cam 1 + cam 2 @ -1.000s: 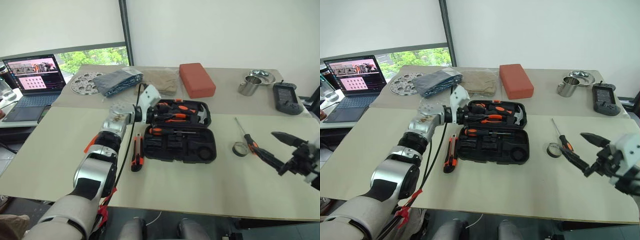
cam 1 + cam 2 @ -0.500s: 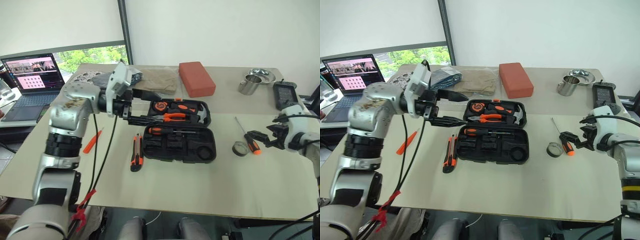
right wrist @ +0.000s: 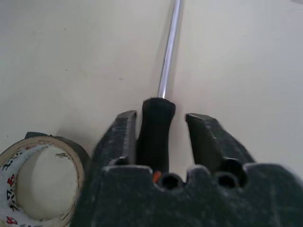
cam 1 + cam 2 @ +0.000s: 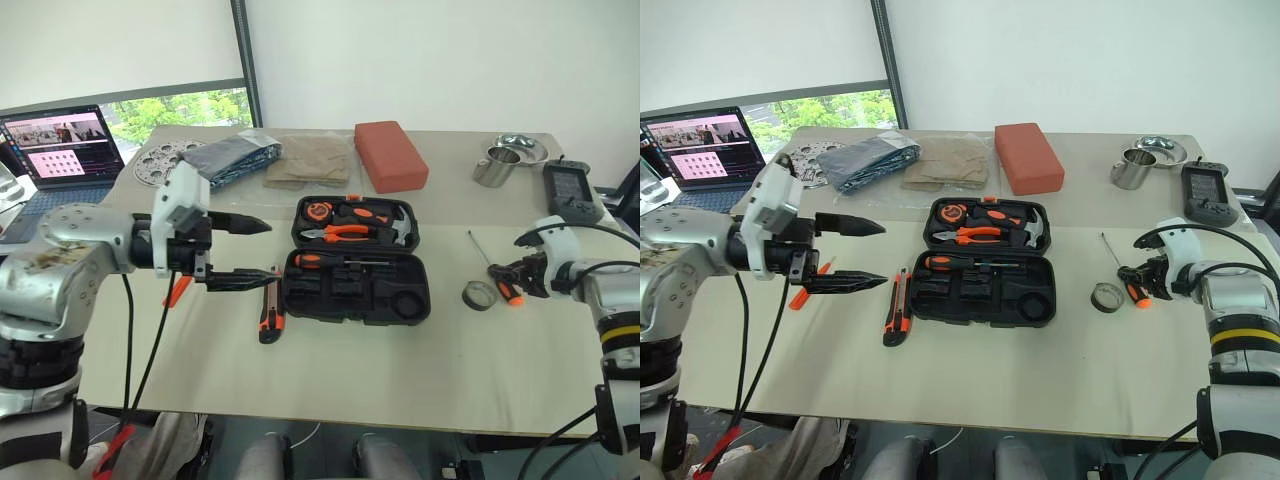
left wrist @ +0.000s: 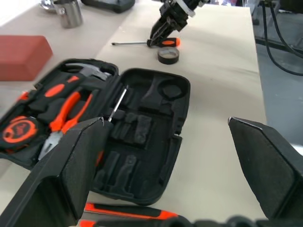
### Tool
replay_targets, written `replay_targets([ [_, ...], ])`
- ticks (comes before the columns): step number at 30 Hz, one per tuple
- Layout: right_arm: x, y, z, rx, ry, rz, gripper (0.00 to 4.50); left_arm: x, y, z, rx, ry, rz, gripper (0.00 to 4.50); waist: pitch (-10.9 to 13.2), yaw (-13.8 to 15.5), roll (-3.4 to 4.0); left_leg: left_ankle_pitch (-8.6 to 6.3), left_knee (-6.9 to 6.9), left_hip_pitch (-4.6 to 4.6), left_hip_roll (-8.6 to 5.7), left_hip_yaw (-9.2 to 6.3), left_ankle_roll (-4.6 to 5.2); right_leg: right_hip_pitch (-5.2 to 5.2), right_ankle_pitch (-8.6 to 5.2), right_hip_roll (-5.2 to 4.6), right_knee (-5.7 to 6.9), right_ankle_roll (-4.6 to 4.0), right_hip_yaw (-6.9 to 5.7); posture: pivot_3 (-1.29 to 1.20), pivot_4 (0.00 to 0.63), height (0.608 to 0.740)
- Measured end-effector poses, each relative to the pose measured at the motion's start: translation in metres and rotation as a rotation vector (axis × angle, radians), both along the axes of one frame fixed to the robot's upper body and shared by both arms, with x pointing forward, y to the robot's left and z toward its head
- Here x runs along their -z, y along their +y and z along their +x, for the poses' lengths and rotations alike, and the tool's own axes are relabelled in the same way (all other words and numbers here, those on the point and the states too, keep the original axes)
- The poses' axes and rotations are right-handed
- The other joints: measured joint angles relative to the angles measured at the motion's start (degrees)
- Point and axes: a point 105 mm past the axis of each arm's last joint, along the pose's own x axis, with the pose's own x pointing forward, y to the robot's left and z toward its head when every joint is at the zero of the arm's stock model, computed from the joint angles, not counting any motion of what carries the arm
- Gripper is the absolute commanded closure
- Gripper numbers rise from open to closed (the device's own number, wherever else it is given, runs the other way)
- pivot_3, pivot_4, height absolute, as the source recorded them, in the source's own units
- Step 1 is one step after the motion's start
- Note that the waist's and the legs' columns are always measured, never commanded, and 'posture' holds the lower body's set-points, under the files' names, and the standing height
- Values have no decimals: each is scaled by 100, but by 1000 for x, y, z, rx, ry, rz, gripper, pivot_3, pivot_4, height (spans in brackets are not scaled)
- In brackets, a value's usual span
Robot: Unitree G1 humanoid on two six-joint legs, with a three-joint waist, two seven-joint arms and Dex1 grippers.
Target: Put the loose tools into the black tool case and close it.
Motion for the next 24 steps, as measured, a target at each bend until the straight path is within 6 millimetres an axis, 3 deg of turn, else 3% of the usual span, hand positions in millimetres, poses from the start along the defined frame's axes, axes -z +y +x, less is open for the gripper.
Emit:
replay_targets([
  [4, -6, 0, 4, -11, -12, -6, 4467, -1, -3, -3, 2, 3, -18, 0, 3, -14, -6, 1, 1, 7, 1, 1, -1, 4, 0, 1, 1, -1, 0, 0, 150, 740],
  [14, -9, -3, 6, -21, -14, -16, 4467, -2, 2, -8, -12, 11, -25, 0, 5, -21, -5, 1, -6, 8, 3, 3, -1, 0, -3, 2, 2, -7, 1, 0, 150, 740],
  [17, -10, 0, 5, -54, -11, -8, 3789, -1, 2, -8, -18, 16, -30, 0, 6, -21, -5, 1, -7, 8, 3, 3, -1, 0, -3, 3, 2, -7, 1, 0, 150, 740],
  [24, -15, 5, 8, -67, -19, -8, 1388, -2, 2, -7, -25, 12, -33, 0, 7, -22, -3, 1, -8, 7, 3, 3, -1, -2, -3, 3, 2, -8, 1, 0, 150, 740],
])
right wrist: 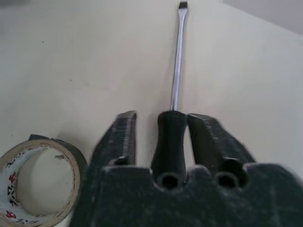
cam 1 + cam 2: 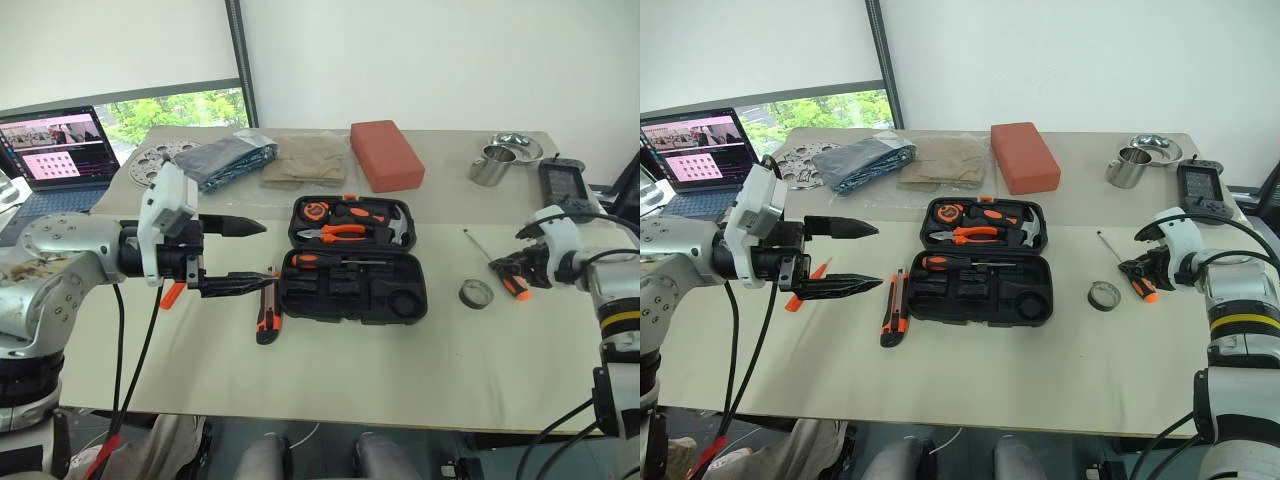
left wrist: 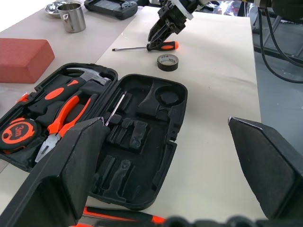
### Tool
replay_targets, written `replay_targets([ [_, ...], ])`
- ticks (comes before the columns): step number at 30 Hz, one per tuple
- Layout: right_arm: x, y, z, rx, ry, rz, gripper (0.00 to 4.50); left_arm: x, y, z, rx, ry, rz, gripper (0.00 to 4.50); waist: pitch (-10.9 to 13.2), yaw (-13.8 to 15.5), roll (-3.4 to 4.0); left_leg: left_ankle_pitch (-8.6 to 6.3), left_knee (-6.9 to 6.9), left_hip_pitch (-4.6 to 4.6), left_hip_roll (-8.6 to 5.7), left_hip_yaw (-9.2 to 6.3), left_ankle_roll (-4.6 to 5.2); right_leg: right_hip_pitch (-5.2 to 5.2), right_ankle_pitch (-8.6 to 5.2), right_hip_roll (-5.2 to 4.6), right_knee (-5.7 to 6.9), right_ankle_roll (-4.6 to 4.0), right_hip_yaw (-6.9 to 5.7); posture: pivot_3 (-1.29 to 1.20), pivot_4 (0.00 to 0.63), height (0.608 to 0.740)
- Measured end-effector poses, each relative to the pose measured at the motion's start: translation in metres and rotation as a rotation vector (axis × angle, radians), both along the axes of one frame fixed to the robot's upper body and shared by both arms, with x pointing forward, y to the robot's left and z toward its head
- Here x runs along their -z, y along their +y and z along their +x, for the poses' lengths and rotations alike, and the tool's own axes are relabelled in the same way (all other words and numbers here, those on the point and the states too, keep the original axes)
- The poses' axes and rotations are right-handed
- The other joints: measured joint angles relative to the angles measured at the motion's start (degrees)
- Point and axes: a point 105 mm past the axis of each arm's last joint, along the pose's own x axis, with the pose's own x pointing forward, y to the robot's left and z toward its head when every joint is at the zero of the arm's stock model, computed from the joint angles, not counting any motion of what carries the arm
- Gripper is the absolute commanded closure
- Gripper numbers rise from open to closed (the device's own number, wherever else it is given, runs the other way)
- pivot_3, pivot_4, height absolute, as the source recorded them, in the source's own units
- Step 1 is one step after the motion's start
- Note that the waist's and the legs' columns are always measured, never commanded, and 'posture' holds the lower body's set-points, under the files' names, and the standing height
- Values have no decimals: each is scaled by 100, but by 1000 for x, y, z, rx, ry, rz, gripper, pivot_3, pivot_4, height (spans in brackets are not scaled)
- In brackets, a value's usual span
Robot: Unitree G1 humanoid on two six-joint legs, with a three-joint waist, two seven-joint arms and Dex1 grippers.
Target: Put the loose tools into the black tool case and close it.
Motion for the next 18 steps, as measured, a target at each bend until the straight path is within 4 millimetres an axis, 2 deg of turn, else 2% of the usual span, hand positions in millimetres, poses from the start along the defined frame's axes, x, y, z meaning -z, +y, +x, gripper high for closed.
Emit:
replay_targets([
  [2, 1, 1, 1, 2, 8, -2, 675, 0, 0, 0, -3, -1, 0, 0, 0, 5, 0, 0, 0, 0, 0, 0, 0, 0, 0, -1, 0, 0, 0, 0, 150, 740],
  [9, 18, -2, 4, 62, 50, -41, 675, -1, -1, 0, -1, -8, 1, 0, 2, 4, -1, 0, -3, -1, -2, 1, 0, -1, 0, -1, -1, -1, 0, 0, 150, 740],
  [12, 18, -5, 6, 74, 49, -45, 1368, -3, -2, -1, 8, -9, -4, 0, 3, 0, -2, 0, -3, 0, -2, 2, 0, -1, 0, -2, -3, -1, 1, 0, 150, 740],
  [18, 19, -4, 8, 75, 49, -32, 3505, -5, -5, -4, 27, -11, -5, 0, 3, 4, -2, 0, -3, 0, -2, 1, -1, 1, 0, -2, -3, -1, 1, 0, 150, 740],
])
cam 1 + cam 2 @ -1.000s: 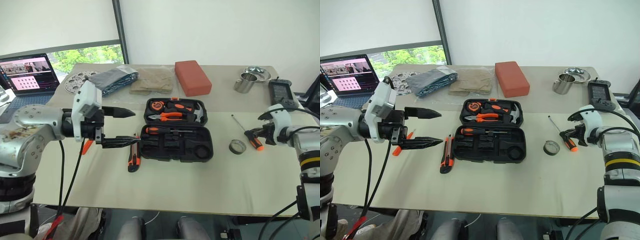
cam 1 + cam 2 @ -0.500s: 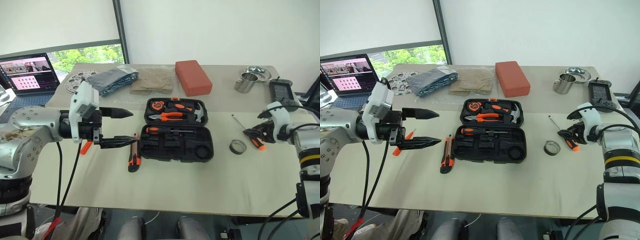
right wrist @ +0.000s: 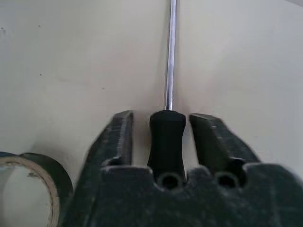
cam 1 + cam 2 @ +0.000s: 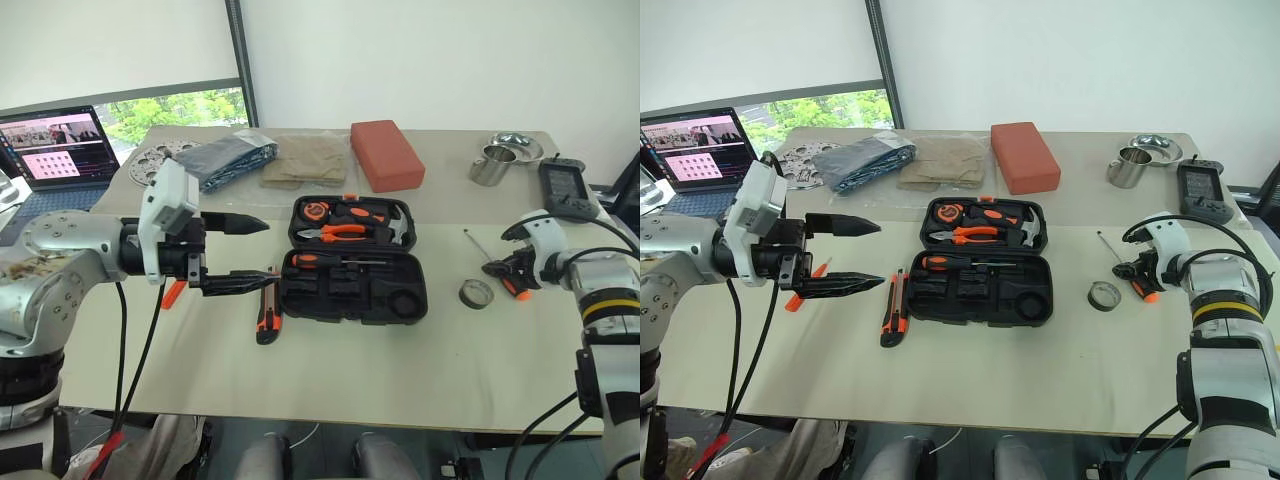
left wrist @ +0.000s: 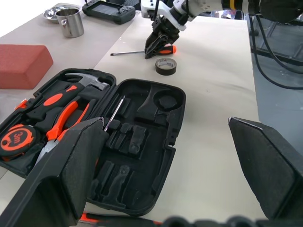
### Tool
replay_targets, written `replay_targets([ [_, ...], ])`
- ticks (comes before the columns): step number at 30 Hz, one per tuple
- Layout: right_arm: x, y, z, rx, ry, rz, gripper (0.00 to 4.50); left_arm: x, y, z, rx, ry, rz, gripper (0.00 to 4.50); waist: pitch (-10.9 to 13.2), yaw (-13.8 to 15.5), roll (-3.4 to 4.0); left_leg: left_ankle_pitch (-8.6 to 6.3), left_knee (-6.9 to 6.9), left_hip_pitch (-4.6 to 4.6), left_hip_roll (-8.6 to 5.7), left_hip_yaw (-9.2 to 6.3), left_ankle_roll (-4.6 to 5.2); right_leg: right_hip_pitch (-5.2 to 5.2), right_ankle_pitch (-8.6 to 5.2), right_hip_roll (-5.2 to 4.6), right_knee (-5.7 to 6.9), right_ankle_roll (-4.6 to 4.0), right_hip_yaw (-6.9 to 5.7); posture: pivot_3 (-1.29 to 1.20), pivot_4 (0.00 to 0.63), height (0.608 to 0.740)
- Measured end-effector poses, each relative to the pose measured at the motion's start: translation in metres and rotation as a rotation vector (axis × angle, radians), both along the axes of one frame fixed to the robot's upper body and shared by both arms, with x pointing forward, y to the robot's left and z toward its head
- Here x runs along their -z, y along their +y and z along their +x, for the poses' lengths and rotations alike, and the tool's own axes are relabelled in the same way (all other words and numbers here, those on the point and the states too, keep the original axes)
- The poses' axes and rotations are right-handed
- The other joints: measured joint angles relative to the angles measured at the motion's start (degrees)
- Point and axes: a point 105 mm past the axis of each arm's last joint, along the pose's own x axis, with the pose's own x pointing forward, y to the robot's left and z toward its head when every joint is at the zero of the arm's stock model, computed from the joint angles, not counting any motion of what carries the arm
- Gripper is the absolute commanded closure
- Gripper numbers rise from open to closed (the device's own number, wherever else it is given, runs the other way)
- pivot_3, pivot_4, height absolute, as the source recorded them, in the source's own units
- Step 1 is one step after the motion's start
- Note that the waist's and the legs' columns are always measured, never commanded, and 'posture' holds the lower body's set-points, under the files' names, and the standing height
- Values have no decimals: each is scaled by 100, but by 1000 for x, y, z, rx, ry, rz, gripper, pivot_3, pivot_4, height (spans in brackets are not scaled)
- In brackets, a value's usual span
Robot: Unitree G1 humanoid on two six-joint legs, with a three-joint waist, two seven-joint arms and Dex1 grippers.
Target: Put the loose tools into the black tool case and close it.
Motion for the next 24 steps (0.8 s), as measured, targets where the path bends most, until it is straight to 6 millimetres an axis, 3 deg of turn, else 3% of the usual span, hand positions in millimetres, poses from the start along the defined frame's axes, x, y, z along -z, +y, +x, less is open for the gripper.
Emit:
replay_targets([
  [2, 0, 0, 0, -1, -2, -1, 4049, 0, -1, -1, 4, -1, 4, 0, 0, 1, 0, 0, 0, 0, -1, 0, 0, 0, 0, -1, 0, 0, 0, 0, 150, 740],
  [8, -4, 0, 3, -10, -36, -4, 4048, 1, -1, -1, 6, 5, 14, 0, 3, -1, 2, 0, -1, 0, -2, 0, 0, -1, 0, -1, -1, 0, 0, 0, 150, 740],
  [11, -19, 14, 9, -113, -97, -1, 4048, 1, 0, -1, 1, 3, 20, 0, 16, -34, 11, 0, -4, 0, 0, 1, 0, -4, 0, 0, 1, 0, 2, 0, 150, 740],
  [14, -49, 57, 19, -342, -202, -8, 4048, 5, 6, 2, -29, -1, 38, 0, 19, -121, 15, 0, -9, 2, 5, -3, 0, -7, 0, 8, 7, 0, 3, 0, 150, 740],
  [17, -67, 101, 17, -587, -268, -76, 4048, 8, 16, 3, -70, 6, 50, 0, 19, -137, 15, 0, -15, 3, 11, -15, -1, -9, 0, 11, 9, 0, -6, 0, 150, 740],
  [22, -54, 174, 3, -912, -276, -135, 4048, 7, 38, 1, -158, -2, 68, 0, 21, -129, 13, 0, -16, -4, 14, -14, -1, -18, 0, 0, 10, -1, -9, 0, 150, 740],
  [24, -45, 194, -1, -998, -260, -156, 4048, 8, 47, -2, -192, 5, 73, 0, 21, -122, 13, 0, -15, -5, 12, -15, -1, -19, 0, -6, 11, -1, -13, 0, 150, 740],
])
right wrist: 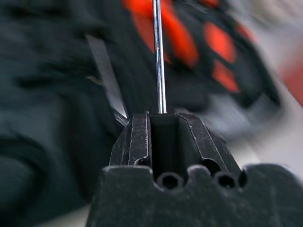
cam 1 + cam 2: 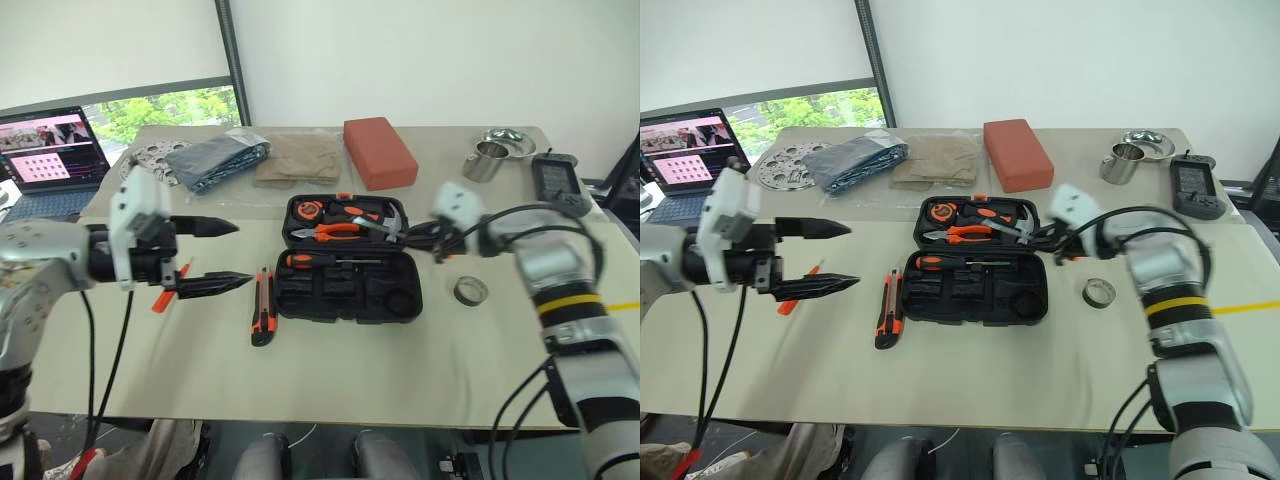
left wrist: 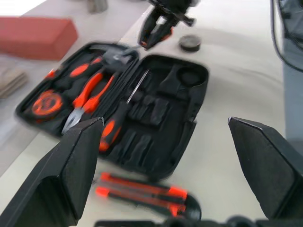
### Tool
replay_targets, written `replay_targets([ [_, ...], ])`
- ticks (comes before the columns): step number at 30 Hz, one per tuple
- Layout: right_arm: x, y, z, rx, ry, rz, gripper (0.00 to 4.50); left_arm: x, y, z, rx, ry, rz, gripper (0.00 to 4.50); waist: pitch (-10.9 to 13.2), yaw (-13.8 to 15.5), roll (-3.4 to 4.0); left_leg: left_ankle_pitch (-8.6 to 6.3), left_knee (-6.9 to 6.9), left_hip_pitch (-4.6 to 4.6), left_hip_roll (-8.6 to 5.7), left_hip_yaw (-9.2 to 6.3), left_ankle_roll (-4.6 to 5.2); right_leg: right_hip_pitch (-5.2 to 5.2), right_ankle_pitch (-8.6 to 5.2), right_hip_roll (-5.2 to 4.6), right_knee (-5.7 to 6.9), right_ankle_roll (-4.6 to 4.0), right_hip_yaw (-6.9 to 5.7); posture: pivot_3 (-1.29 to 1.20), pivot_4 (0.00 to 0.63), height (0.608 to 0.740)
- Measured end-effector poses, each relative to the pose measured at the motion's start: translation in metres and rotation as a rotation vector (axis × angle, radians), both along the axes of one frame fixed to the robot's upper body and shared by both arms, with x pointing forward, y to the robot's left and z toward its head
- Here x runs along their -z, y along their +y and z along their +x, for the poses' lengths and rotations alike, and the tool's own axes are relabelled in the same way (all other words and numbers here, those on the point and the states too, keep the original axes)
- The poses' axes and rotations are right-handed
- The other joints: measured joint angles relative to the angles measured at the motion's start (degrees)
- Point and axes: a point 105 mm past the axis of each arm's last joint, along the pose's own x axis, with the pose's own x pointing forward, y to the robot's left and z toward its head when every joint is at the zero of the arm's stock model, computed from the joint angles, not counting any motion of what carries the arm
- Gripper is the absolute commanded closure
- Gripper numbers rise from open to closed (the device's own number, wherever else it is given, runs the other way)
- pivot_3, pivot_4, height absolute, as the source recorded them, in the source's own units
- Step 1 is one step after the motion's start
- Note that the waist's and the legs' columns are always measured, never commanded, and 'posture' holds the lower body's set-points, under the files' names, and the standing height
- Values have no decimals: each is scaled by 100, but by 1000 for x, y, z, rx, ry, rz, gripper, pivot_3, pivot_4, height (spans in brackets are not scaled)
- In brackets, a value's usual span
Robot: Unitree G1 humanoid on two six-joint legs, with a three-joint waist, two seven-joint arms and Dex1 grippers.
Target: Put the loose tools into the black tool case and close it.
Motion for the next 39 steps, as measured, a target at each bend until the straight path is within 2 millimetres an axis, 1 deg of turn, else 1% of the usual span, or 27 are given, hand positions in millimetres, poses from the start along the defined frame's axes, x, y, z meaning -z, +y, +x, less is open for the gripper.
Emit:
replay_targets([
  [3, 7, 13, -2, -48, 10, -31, 4048, 3, 10, -3, -42, 11, -3, 0, 1, 69, -2, 0, 1, -1, -2, 0, 0, -1, 0, -10, 0, 0, -6, 0, 150, 740],
  [6, 8, 18, -4, -87, 13, -51, 4048, 4, 16, -7, -63, 15, -14, 0, 2, 136, -3, 0, -1, 0, -3, 1, 0, -1, 0, -14, -2, -1, -7, 0, 150, 740],
  [10, 19, 18, -6, -108, 37, -91, 4048, 7, 14, -14, -55, 23, -14, 0, 2, 145, -4, 0, -4, 0, -1, 0, 0, -3, 1, -13, -2, -4, -8, 0, 150, 740],
  [14, 26, 14, -7, -120, 63, -113, 4048, 8, 14, -15, -63, 17, -10, 0, 2, 130, -4, 0, -4, 3, 1, 1, 0, -4, 0, -9, 1, -8, -7, 0, 150, 740],
  [21, 30, 14, -7, -128, 67, -114, 4048, 9, 14, -14, -71, 19, -12, 0, 2, 124, -5, 0, -5, 5, 3, 2, 0, -4, -1, -8, 4, -11, -8, 0, 150, 740],
  [27, 31, 19, -7, -138, 66, -101, 4048, 9, 14, -14, -71, 18, -12, 0, 2, 117, -5, 0, -9, 7, 5, 2, 0, -5, -1, -5, 5, -13, -7, 0, 150, 740],
  [29, 31, 21, -7, -141, 68, -94, 3027, 9, 14, -14, -71, 17, -12, 0, 2, 115, -5, 0, -10, 8, 7, 2, 0, -5, -1, -4, 5, -14, -7, 0, 150, 740],
  [32, 28, 22, -6, -144, 74, -83, 2162, 9, 14, -14, -70, 16, -13, 0, 2, 117, -5, 0, -10, 7, 6, 2, 0, -6, -2, -5, 6, -14, -8, 0, 150, 740],
  [35, 25, 24, -7, -153, 79, -66, 1058, 9, 14, -14, -69, 14, -12, 0, 2, 121, -5, 0, -11, 6, 6, 1, 0, -6, -2, -6, 5, -14, -9, 0, 150, 740],
  [36, 25, 24, -7, -151, 81, -62, 800, 9, 14, -14, -67, 13, -12, 0, 2, 122, -5, 0, -11, 6, 5, 1, 0, -6, -2, -6, 5, -15, -8, 0, 150, 740],
  [39, 20, 23, -7, -145, 105, -21, 800, 8, 13, -14, -61, 3, -11, 0, 2, 124, -5, 0, -10, 6, 5, 1, 0, -6, -2, -7, 5, -15, -8, 0, 150, 740],
])
